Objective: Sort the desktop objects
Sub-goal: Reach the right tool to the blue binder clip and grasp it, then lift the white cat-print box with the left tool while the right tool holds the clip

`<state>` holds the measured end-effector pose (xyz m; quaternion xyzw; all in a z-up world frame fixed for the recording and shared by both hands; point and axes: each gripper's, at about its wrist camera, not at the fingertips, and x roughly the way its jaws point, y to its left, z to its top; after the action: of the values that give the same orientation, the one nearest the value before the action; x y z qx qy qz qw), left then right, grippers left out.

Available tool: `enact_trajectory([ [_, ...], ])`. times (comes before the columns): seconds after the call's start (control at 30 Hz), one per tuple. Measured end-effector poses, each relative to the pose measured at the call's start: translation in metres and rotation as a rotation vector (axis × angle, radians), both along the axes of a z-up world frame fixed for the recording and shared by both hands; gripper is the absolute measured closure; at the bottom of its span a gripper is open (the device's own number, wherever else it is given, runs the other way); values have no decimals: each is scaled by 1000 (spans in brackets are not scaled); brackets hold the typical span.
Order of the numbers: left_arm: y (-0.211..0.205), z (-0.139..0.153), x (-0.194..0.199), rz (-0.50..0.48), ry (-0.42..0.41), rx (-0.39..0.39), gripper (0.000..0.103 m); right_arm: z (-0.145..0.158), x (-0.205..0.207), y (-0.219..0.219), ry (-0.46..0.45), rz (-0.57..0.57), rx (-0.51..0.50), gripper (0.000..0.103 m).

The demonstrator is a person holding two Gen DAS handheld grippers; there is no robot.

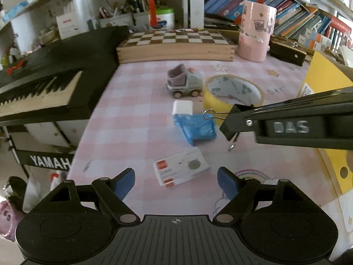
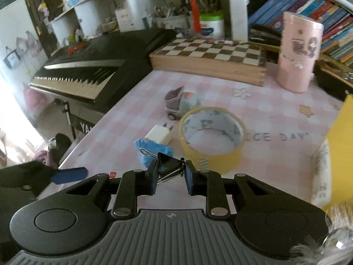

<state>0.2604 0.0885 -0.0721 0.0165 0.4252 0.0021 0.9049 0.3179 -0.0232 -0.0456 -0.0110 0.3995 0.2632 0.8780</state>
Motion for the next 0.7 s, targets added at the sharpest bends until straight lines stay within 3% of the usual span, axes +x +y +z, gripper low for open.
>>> enact_trajectory([
  [0.23,-2,-11,16,49,31,-34,30,5,-5,-14,-11,-35,1,80],
  [0.43,-2,-13,19,80,23,-24,45,5,-8,-22,-10,-48,7,80],
  [0.7,2,-3,12,88,-3,-38,45,6,-12,-26,-16,-53,6,80],
])
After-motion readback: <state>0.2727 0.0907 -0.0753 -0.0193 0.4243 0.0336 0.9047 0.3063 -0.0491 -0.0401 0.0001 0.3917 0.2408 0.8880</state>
